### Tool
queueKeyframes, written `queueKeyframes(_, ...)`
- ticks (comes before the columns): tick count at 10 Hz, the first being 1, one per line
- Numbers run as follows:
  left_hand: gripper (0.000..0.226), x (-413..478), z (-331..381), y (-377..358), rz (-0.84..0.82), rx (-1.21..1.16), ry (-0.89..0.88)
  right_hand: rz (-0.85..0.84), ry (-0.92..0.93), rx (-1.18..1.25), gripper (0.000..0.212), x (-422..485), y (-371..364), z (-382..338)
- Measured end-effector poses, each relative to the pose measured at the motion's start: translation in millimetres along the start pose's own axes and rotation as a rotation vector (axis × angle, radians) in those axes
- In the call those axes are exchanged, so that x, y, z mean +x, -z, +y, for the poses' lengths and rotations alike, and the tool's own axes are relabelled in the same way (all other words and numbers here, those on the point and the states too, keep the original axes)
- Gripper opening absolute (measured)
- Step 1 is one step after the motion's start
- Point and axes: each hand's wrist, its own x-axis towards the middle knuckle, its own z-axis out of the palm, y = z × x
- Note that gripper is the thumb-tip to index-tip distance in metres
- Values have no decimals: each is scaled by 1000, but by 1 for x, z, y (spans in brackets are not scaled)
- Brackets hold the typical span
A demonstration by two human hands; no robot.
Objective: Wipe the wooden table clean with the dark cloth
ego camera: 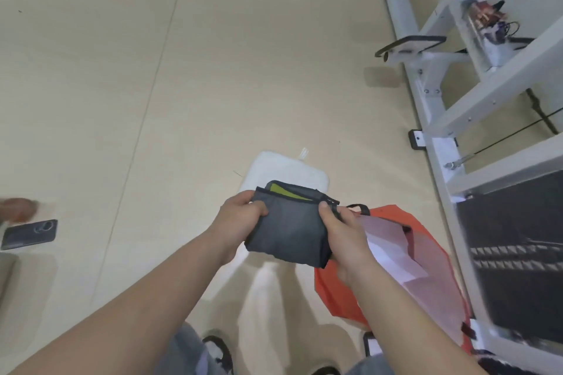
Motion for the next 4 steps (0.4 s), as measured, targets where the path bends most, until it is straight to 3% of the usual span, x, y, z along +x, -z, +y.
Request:
queueKeyframes(2,15,122,-43,-8,29,59,-154,-46,73,89,26,127,-20,60)
queueKeyframes(3,18,158,-50,-3,24,66,-229,-68,140,7,20,162,-25,64)
queueKeyframes(4,28,186,-58,3,72,164,-245,3,185,-198,30,186,-28,66)
